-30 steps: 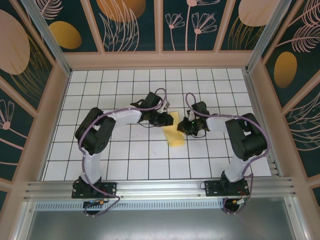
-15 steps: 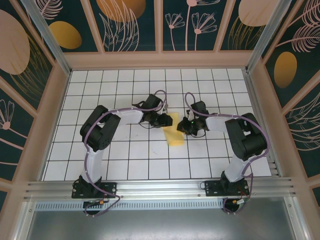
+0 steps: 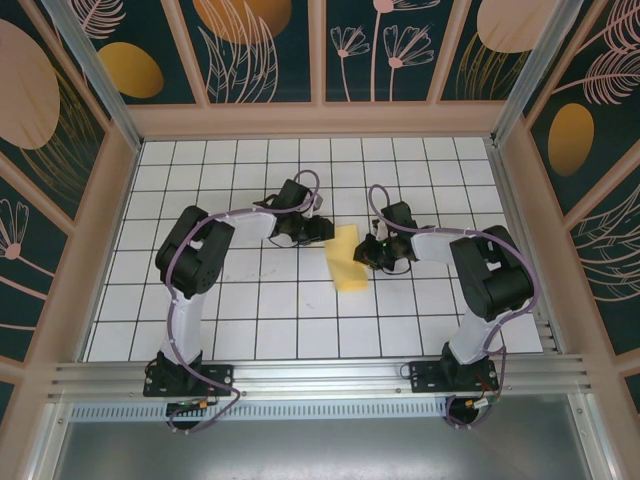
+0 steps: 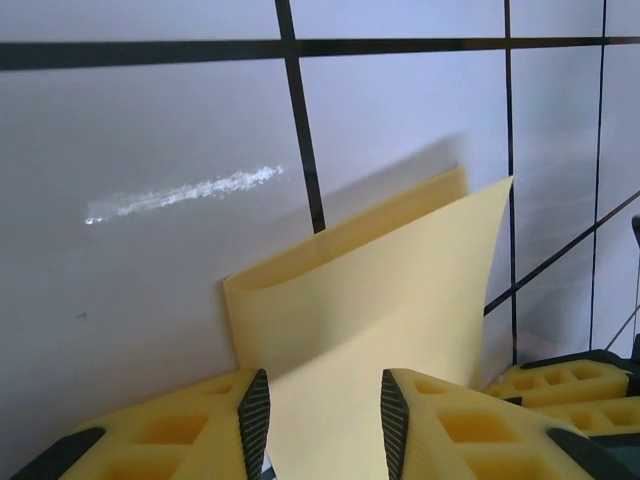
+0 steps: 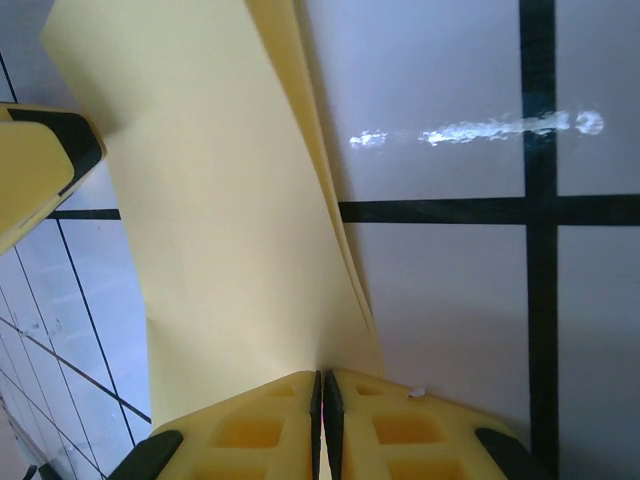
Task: Fold a paper plane with a square sheet of paper (fold left side to right side)
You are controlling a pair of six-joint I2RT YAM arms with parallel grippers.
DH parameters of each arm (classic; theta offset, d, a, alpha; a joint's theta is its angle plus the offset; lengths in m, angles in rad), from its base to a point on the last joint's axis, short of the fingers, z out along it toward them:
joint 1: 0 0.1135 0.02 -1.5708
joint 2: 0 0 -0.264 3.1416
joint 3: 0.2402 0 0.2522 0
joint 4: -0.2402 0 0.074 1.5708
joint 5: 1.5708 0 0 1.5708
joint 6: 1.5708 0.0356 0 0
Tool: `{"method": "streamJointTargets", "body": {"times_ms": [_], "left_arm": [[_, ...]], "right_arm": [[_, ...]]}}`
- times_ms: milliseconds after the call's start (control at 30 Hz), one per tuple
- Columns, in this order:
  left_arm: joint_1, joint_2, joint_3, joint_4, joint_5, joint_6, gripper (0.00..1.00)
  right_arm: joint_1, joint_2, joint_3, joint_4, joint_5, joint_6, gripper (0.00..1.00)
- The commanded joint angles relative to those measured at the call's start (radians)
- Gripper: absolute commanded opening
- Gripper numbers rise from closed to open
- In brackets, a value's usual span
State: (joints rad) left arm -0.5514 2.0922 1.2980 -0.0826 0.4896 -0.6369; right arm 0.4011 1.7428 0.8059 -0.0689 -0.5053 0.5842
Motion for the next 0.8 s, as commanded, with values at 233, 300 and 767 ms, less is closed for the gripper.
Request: {"method": "streamJointTargets", "body": {"times_ms": [233, 300, 767], "left_arm": [[0.034, 0.018, 0.047, -0.016, -0.084, 0.034, 0.39], [0.036, -0.027, 0.032, -0.026, -0.106, 0.046, 0.39], [-0.030, -0.051, -0.026, 0.098, 0.119, 0.006, 0.37]], "right_arm": [[0.003, 0.058, -0.014, -0.119, 0.105, -0.020, 0.16], [0.002, 0.056, -0.013, -0.120, 0.106, -0.020, 0.16], [0.003, 0.065, -0.002, -0.123, 0.108, -0.021, 0.16]]}}
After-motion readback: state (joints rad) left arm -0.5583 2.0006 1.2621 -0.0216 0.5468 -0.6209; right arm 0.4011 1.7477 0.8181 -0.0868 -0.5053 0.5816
